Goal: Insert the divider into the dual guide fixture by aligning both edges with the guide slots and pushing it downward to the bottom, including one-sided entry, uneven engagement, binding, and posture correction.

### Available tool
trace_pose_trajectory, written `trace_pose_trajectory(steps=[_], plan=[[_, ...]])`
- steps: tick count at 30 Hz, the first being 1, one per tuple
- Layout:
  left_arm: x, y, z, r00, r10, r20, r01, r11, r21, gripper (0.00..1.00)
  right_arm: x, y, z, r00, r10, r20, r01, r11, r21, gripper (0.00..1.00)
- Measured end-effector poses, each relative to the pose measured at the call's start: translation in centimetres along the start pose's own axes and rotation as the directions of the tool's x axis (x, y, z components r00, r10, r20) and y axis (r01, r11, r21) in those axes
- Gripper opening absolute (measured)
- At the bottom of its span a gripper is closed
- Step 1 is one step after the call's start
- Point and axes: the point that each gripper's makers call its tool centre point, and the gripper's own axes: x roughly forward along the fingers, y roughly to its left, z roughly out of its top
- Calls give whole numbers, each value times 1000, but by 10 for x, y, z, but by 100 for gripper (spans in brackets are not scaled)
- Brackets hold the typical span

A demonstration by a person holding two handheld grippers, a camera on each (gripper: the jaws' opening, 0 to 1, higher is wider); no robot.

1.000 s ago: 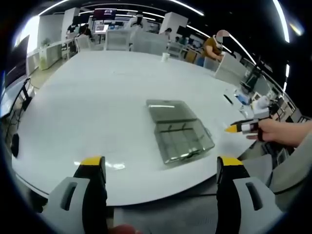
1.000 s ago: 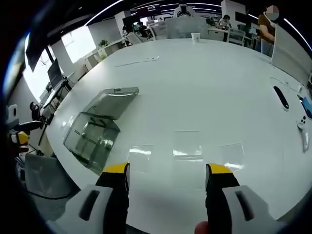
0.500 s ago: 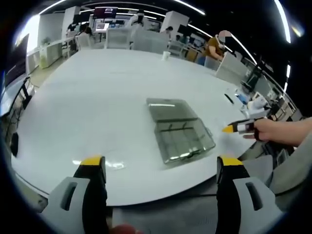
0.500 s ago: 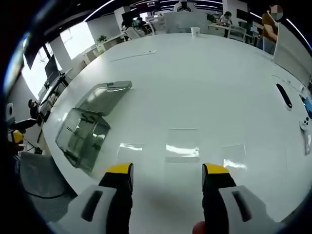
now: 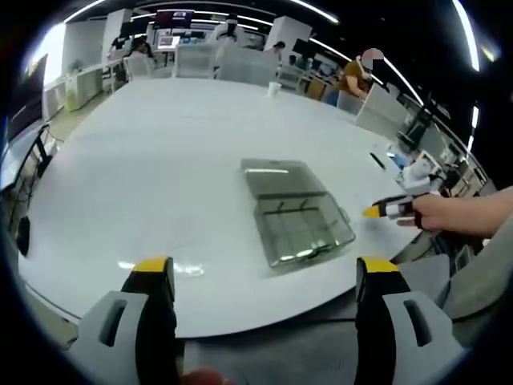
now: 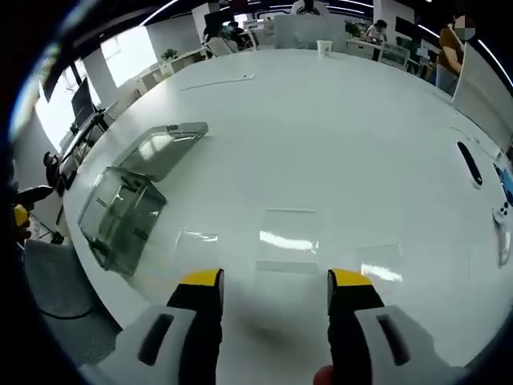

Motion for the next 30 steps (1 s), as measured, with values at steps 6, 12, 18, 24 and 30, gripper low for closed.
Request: trace_pose_trajectory(steps=[6,12,18,24,30], plan=[[0,0,0,1000,-1,0,1,1000,-1,92,5,1,-1,1000,1,-11,-2,1000,-8,47],[1,0,-2,1000,-3,-2,3,1000,-2,92,12,-5,0,1000,-26,-18,25,998,-51,46],[1,0,-2,1000,-5,-3,5,1000,-2,92,13,-5,0,998,-56,-14,54,995,-78,44],[1,2,0,1000,-3,1,3,1000,-4,92,15,-7,3,998,-59,-13,58,996,-70,44],[1,2,-2,1000,-4,1,4,1000,-6,92,17,-11,4,998,-61,-27,59,996,-69,41]])
